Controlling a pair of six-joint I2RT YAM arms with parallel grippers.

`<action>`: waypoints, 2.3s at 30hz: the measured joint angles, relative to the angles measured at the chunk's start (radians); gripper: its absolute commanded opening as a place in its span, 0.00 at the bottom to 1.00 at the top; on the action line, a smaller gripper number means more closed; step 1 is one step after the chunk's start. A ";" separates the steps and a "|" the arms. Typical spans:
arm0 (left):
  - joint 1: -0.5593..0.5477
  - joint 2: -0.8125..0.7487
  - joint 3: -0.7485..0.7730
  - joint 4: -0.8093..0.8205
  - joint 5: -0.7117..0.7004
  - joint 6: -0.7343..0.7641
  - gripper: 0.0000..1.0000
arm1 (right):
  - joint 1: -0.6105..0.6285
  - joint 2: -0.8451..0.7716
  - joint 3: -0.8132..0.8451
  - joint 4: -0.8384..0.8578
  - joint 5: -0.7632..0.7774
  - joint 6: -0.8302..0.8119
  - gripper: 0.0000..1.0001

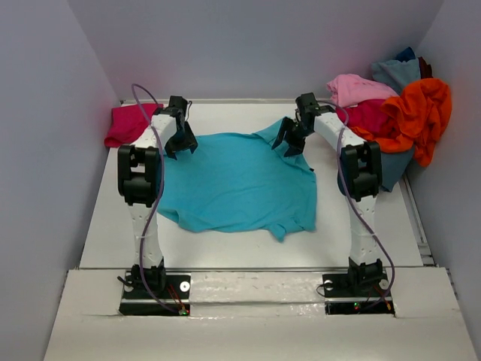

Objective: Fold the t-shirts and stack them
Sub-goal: Flatten the tshirt out

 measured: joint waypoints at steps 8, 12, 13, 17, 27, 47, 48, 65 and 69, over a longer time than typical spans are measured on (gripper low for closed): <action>0.000 0.000 0.001 -0.004 -0.007 0.008 0.72 | 0.000 0.127 0.236 0.031 -0.002 -0.010 0.64; 0.000 0.000 0.001 -0.007 -0.007 0.008 0.72 | 0.000 0.175 0.294 0.053 -0.007 -0.002 0.64; 0.000 0.000 0.001 -0.008 -0.006 0.008 0.72 | 0.000 0.188 0.304 0.059 -0.010 0.003 0.64; 0.000 0.000 0.001 -0.013 -0.007 0.008 0.72 | -0.005 0.235 0.327 0.096 -0.018 0.016 0.63; 0.000 -0.001 0.016 -0.039 -0.012 0.012 0.72 | -0.032 0.287 0.367 0.186 -0.050 0.074 0.59; 0.000 -0.001 0.016 -0.061 -0.027 0.014 0.72 | -0.107 0.344 0.434 0.263 -0.086 0.120 0.59; 0.000 -0.001 0.016 -0.061 -0.027 0.014 0.72 | -0.109 0.341 0.428 0.256 -0.093 0.119 0.59; 0.000 -0.050 -0.060 -0.024 -0.008 0.014 0.72 | -0.111 0.105 0.321 0.082 -0.101 0.054 0.59; 0.000 -0.050 -0.060 -0.024 -0.003 0.016 0.72 | -0.111 0.060 0.270 0.039 -0.056 0.043 0.59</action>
